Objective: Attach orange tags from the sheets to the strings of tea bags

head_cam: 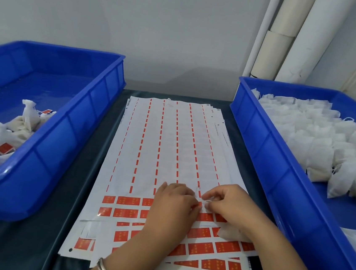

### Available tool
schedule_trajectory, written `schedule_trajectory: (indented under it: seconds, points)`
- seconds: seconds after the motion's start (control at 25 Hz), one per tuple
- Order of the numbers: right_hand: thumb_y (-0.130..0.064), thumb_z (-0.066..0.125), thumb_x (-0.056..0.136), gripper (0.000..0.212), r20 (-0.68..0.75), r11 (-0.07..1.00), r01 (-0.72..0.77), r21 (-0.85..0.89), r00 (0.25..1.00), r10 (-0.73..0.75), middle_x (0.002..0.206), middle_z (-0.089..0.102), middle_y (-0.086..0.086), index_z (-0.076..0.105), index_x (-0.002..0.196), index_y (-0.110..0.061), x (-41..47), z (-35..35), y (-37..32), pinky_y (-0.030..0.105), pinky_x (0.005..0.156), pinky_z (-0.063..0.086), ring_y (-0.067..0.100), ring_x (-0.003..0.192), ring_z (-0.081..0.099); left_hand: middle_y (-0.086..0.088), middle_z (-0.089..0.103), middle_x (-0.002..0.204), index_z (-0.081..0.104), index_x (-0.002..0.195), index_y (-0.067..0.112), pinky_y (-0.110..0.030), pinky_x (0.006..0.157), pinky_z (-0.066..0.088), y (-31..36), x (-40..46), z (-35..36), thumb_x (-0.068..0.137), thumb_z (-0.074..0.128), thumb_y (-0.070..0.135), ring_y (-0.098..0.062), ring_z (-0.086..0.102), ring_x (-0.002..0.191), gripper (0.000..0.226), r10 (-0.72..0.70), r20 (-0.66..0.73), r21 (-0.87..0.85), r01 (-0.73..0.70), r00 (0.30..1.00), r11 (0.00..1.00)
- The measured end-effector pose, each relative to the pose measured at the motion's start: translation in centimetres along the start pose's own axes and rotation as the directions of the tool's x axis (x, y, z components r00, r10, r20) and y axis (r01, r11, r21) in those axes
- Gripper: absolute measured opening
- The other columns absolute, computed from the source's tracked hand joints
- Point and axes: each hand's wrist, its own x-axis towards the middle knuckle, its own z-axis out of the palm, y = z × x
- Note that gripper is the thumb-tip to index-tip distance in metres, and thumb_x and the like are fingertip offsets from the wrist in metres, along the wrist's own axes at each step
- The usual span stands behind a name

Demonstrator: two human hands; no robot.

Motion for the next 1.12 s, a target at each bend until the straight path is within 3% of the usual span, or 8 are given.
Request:
schedule_trajectory:
  seconds: [0.12,0.28,0.52,0.68,0.88,1.0,1.12]
  points:
    - [-0.024,0.063,0.088,0.017,0.005,1.0,0.002,0.023,1.0,-0.002,0.091,0.058,-0.019,0.059,0.082,-0.039,0.09,-0.17,0.04,0.015,0.06,0.049,0.007,0.083,0.063,0.014,0.058,0.121,0.063,0.113,0.03,-0.028,0.11,0.027,0.03,0.08,0.16,0.094,0.043,0.044,-0.003,0.045,0.108,0.03,0.005,-0.01,-0.048,-0.005,1.0,0.999]
    - [-0.024,0.063,0.088,0.016,0.011,1.0,0.01,0.022,1.0,-0.01,0.094,0.063,-0.015,0.059,0.086,-0.039,0.13,-0.17,0.15,0.018,0.062,0.053,0.008,0.081,0.066,0.013,0.057,0.109,0.06,0.104,0.029,-0.016,0.095,0.033,-0.26,0.1,0.25,0.094,0.046,0.04,-0.001,0.041,0.094,0.021,-0.057,-0.048,-0.155,0.049,0.997,0.987]
    - [-0.024,0.063,0.088,0.025,0.022,0.997,0.057,0.043,0.998,-0.058,0.092,0.067,-0.011,0.061,0.105,-0.043,0.25,-0.09,0.17,0.019,0.068,0.055,0.007,0.08,0.067,0.013,0.053,0.101,0.059,0.102,0.027,-0.019,0.091,0.042,-0.43,0.51,0.19,0.094,0.047,0.036,-0.005,0.046,0.091,0.017,-0.134,-0.004,-0.231,0.129,0.991,0.964]
    - [-0.03,0.061,0.09,0.01,0.026,0.996,0.07,0.056,0.997,-0.072,0.092,0.066,-0.018,0.066,0.089,-0.039,0.5,0.22,-0.08,0.013,0.061,0.049,0.005,0.08,0.065,0.016,0.047,0.095,0.057,0.098,0.028,-0.019,0.089,0.044,-0.54,0.78,-0.08,0.094,0.047,0.036,-0.006,0.048,0.09,0.013,-0.158,0.03,-0.249,0.16,0.987,0.955]
    - [-0.035,0.058,0.091,0.013,-0.014,0.996,0.084,0.044,0.996,-0.083,0.087,0.067,-0.016,0.065,0.08,-0.038,0.75,0.53,-0.28,0.014,0.062,0.051,0.005,0.076,0.066,0.017,0.053,0.101,0.054,0.092,0.035,-0.009,0.076,0.037,-0.66,0.63,-0.7,0.093,0.05,0.037,-0.002,0.049,0.084,0.004,-0.19,0.032,-0.354,0.189,0.981,0.916]
    - [-0.035,0.056,0.092,0.011,-0.033,0.996,0.087,0.035,0.996,-0.085,0.092,0.067,-0.014,0.065,0.085,-0.037,0.96,0.64,-0.23,0.019,0.068,0.054,0.007,0.08,0.065,0.022,0.042,0.106,0.065,0.099,0.034,-0.013,0.085,0.039,-0.78,0.38,-0.36,0.081,0.064,0.047,-0.001,0.044,0.096,0.021,-0.161,0.009,-0.292,0.157,0.987,0.943]
    - [-0.036,0.056,0.092,0.011,-0.053,0.997,0.072,0.038,0.996,-0.07,0.09,0.065,-0.016,0.063,0.083,-0.037,0.97,0.73,-0.09,0.017,0.064,0.052,0.006,0.079,0.065,0.017,0.047,0.116,0.07,0.1,0.031,-0.015,0.089,0.037,-0.72,0.35,-0.27,0.083,0.063,0.045,0.0,0.039,0.101,0.023,-0.161,0.01,-0.271,0.158,0.987,0.95]
